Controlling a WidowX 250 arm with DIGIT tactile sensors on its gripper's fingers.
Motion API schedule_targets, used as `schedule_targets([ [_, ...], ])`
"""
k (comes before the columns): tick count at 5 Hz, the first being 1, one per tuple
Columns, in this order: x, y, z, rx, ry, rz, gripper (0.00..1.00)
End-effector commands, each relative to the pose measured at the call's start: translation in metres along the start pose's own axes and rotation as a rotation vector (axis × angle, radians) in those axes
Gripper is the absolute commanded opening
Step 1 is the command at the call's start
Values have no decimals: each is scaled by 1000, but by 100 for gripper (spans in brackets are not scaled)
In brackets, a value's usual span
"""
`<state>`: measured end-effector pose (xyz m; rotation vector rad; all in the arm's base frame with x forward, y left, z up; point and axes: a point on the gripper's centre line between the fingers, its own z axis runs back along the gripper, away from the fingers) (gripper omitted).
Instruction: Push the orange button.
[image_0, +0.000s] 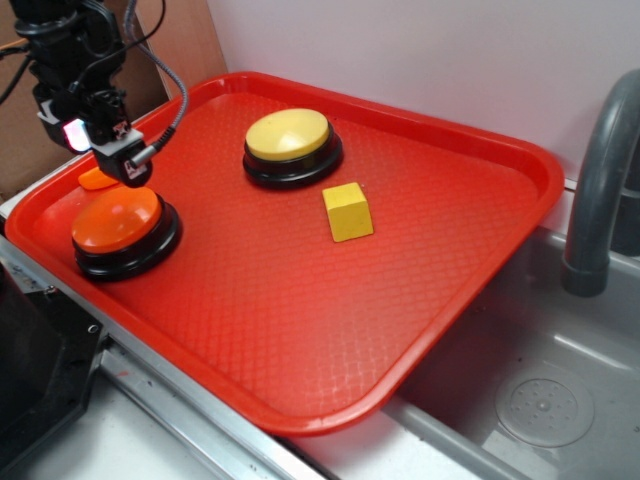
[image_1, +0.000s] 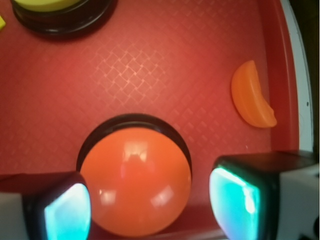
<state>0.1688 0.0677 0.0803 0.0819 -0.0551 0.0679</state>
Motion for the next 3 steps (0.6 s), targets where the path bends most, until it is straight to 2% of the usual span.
schedule_targets([
  [1,-7,6,-48,-39,13,40,100],
  [2,-6,5,-47,-45,20,43,100],
  [3,-3,5,-26,-42,40,11,100],
])
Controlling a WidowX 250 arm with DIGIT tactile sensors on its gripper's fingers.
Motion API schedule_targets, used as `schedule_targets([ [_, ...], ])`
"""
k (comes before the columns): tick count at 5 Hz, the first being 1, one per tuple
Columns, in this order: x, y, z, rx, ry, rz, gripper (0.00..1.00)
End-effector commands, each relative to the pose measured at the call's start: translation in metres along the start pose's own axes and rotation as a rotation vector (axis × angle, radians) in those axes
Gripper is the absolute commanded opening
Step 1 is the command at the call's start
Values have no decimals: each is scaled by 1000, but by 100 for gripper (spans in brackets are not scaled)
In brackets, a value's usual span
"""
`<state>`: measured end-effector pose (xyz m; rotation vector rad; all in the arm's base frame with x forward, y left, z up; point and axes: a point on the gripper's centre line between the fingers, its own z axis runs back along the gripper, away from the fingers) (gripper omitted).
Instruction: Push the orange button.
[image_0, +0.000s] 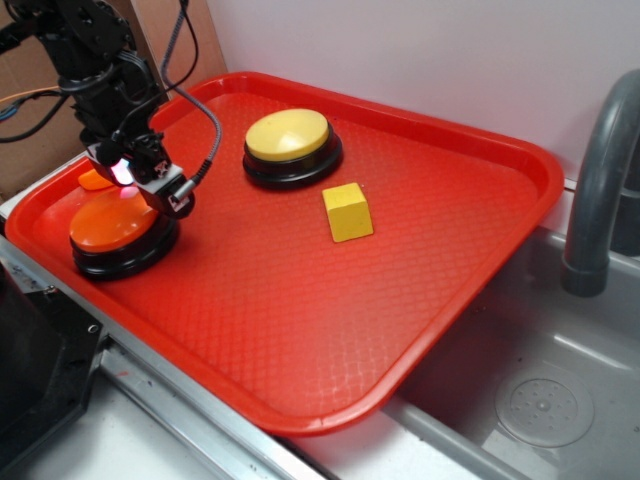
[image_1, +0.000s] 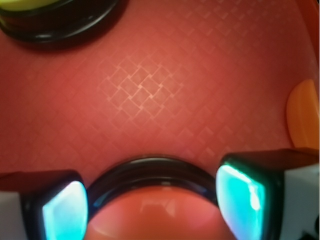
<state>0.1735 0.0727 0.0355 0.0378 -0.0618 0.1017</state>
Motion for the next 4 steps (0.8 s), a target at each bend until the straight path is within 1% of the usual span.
schedule_targets([
  [1,3,5,59,3,38,-18,100],
  [2,5,9,80,43,19,3,100],
  [3,4,12,87,41,0,15,100],
  [4,3,11,90,41,0,0,100],
])
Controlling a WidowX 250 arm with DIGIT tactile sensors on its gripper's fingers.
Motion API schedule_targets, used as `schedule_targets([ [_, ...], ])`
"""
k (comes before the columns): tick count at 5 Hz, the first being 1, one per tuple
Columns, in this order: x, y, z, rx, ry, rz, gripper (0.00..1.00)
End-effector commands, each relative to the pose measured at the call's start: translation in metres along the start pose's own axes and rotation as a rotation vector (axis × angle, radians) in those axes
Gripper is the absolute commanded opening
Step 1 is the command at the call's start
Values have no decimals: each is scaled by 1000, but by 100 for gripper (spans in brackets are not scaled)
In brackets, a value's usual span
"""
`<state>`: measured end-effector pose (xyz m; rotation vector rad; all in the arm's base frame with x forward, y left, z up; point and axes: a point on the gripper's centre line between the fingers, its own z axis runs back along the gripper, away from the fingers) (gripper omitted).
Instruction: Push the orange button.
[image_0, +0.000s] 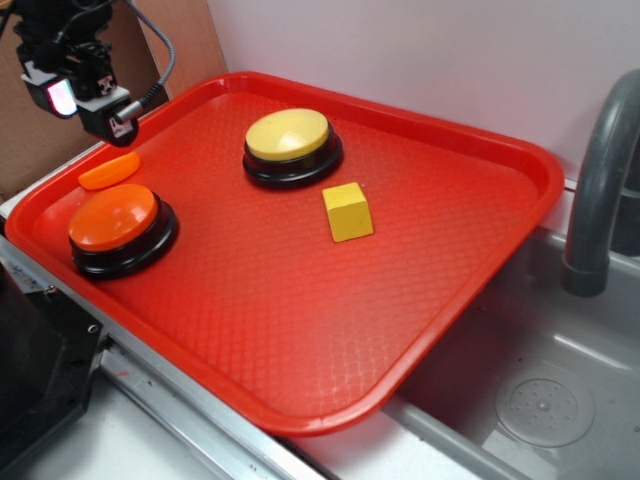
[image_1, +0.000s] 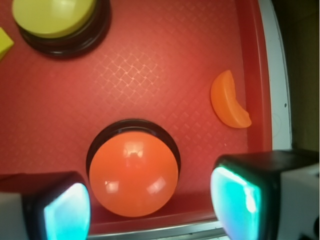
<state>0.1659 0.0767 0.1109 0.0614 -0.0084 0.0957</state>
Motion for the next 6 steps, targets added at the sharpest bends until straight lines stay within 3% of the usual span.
schedule_targets([
  [1,3,4,19,12,-54,1,100],
  [6,-6,-10,52,-39,-21,-41,100],
])
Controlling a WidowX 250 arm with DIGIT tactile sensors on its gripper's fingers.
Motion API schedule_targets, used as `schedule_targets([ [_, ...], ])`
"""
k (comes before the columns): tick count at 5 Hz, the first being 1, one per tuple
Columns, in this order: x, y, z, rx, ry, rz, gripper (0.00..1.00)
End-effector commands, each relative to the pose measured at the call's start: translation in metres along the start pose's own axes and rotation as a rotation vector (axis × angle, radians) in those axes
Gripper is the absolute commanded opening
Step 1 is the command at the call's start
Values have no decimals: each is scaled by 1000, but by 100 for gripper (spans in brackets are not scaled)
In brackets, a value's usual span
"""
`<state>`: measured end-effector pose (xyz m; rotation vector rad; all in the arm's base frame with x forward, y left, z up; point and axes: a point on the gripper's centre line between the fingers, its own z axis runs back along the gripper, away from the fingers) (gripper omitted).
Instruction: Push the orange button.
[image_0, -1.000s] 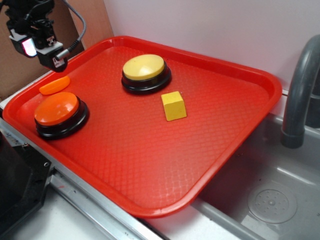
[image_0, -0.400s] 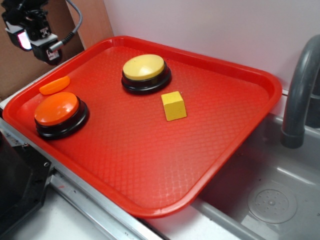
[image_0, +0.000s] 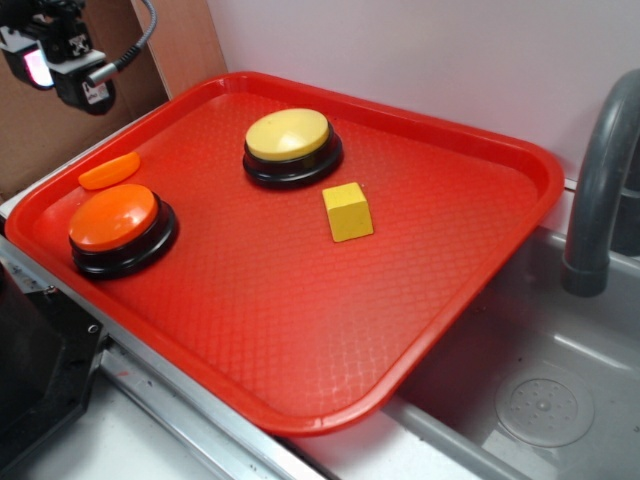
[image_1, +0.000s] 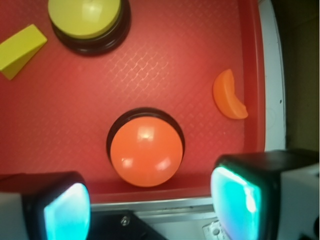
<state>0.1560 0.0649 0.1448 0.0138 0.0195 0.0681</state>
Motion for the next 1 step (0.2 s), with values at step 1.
schedule_targets([
  [1,1,-6,25,15,-43,-42,100],
])
